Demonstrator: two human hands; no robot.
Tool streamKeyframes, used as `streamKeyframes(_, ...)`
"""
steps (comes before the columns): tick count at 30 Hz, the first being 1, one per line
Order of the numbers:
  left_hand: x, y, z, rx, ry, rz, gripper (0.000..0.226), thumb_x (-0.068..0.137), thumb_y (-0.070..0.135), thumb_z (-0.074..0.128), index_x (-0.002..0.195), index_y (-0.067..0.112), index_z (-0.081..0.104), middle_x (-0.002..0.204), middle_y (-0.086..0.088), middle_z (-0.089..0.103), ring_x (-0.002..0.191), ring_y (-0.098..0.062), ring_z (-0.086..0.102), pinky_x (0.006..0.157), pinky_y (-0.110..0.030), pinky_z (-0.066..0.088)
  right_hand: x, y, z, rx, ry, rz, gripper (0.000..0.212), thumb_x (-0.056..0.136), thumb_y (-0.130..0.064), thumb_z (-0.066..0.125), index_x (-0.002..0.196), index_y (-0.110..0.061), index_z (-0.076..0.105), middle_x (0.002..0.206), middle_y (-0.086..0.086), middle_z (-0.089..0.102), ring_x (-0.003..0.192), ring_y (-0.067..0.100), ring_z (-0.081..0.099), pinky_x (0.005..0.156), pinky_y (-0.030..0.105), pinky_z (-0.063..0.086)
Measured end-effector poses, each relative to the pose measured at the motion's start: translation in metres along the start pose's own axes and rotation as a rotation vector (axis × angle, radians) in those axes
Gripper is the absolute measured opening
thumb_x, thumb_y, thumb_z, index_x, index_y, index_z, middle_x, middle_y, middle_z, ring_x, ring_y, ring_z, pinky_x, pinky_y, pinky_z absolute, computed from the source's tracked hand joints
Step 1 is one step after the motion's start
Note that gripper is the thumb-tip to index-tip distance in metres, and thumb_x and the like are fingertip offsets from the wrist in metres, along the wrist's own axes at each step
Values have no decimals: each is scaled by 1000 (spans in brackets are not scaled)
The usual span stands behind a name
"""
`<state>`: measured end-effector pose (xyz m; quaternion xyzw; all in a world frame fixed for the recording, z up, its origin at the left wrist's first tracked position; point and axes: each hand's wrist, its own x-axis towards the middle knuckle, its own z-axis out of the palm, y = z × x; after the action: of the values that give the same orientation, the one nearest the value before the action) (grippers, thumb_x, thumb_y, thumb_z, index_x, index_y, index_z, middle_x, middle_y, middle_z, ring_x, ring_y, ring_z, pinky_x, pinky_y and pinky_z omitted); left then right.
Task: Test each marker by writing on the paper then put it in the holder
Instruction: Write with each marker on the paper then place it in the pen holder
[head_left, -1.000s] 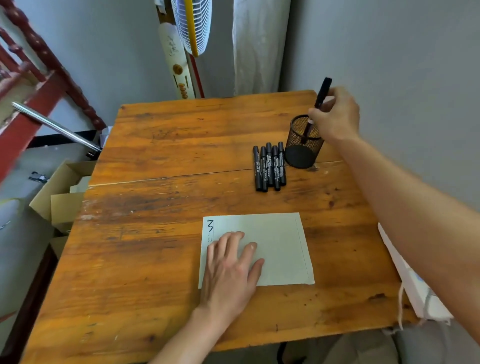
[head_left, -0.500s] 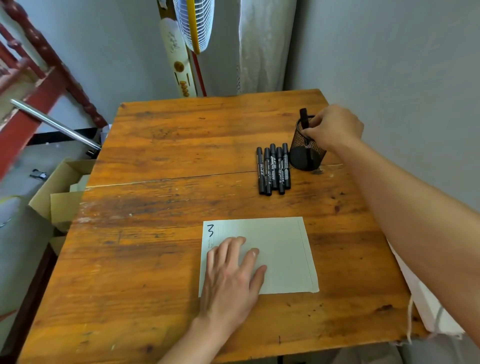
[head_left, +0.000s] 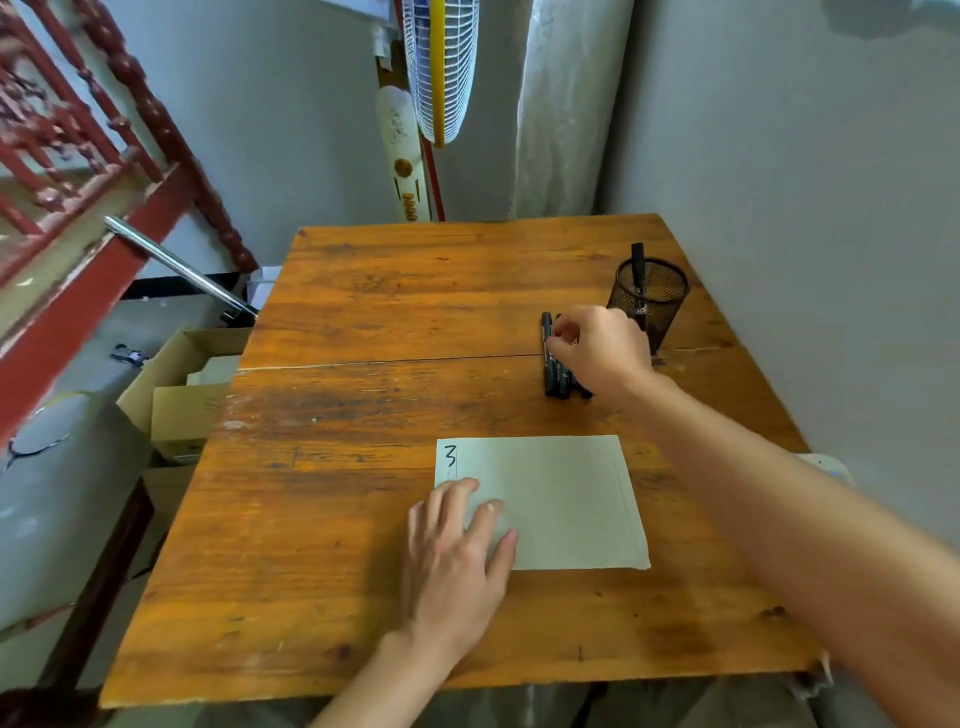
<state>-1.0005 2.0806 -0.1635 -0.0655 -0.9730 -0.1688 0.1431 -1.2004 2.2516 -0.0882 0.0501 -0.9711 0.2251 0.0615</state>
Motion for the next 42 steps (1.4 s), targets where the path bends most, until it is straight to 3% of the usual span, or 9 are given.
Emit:
streamKeyframes(6, -28, -30, -13, 70, 0, -59, 34, 91, 43, 47, 105, 19, 65, 116, -4, 58, 113, -23, 49, 88, -42, 45, 7, -13, 39, -245, -91, 51, 25, 91, -34, 61, 107, -15, 62, 100, 8, 66, 91, 32, 62, 68, 36, 48)
streamKeyframes(13, -31, -34, -12, 94, 5, -61, 35, 89, 45, 45, 105, 20, 64, 117, -5, 58, 113, -24, 49, 89, -44, 45, -2, -26, 45, -164, -87, 87, 23, 93, -28, 57, 112, -17, 67, 98, 7, 68, 86, 28, 62, 64, 33, 46)
streamKeyframes(16, -31, -35, -13, 74, 9, -57, 37, 90, 46, 42, 104, 19, 63, 116, -4, 58, 113, -24, 48, 89, -43, 44, -24, -31, 29, 78, -81, 61, 16, 94, -30, 55, 101, -23, 67, 79, 1, 66, 68, 22, 57, 54, 31, 41)
streamKeyframes(18, -31, -35, -13, 66, 10, -53, 35, 89, 45, 44, 103, 19, 63, 116, -3, 57, 113, -23, 48, 89, -42, 44, -44, -31, 18, 337, -163, 79, 16, 94, -26, 57, 98, -16, 69, 67, 0, 61, 59, 19, 53, 53, 30, 39)
streamKeyframes(24, -32, -35, -14, 17, 24, -52, 33, 89, 45, 51, 103, 18, 64, 115, -3, 58, 111, -21, 48, 88, -38, 44, -124, -27, -9, 965, -464, 274, 8, 92, -7, 61, 97, -4, 65, 87, 11, 69, 68, 16, 53, 53, 26, 41)
streamKeyframes(28, -34, -31, -21, -54, 75, 2, 41, 91, 44, 42, 104, 14, 66, 107, -1, 61, 104, -17, 51, 85, -33, 43, -167, -31, 6, 1233, -470, 429, 25, 87, 3, 63, 111, -6, 58, 83, 11, 62, 63, 15, 58, 51, 27, 47)
streamKeyframes(30, -36, -29, -24, -101, 97, 50, 39, 92, 41, 44, 105, 12, 66, 104, -1, 62, 101, -16, 52, 83, -33, 45, -181, -34, 15, 1302, -458, 486, 22, 88, 3, 62, 107, -6, 60, 82, 12, 63, 66, 18, 63, 52, 26, 51)
streamKeyframes(37, -43, -26, -23, -129, 54, 142, 40, 94, 44, 43, 110, 12, 61, 102, 1, 63, 97, -13, 52, 81, -30, 46, -197, -45, 28, 1172, -398, 405, 22, 87, -19, 69, 99, 0, 66, 78, 15, 73, 71, 21, 71, 64, 28, 56)
streamKeyframes(42, -42, -25, -24, -93, 39, 155, 27, 94, 35, 38, 91, 14, 54, 89, 1, 58, 82, -13, 48, 67, -32, 48, -201, -49, 27, 1019, -303, 319, 29, 90, -31, 65, 74, -7, 60, 60, 9, 66, 46, 17, 58, 46, 26, 46)
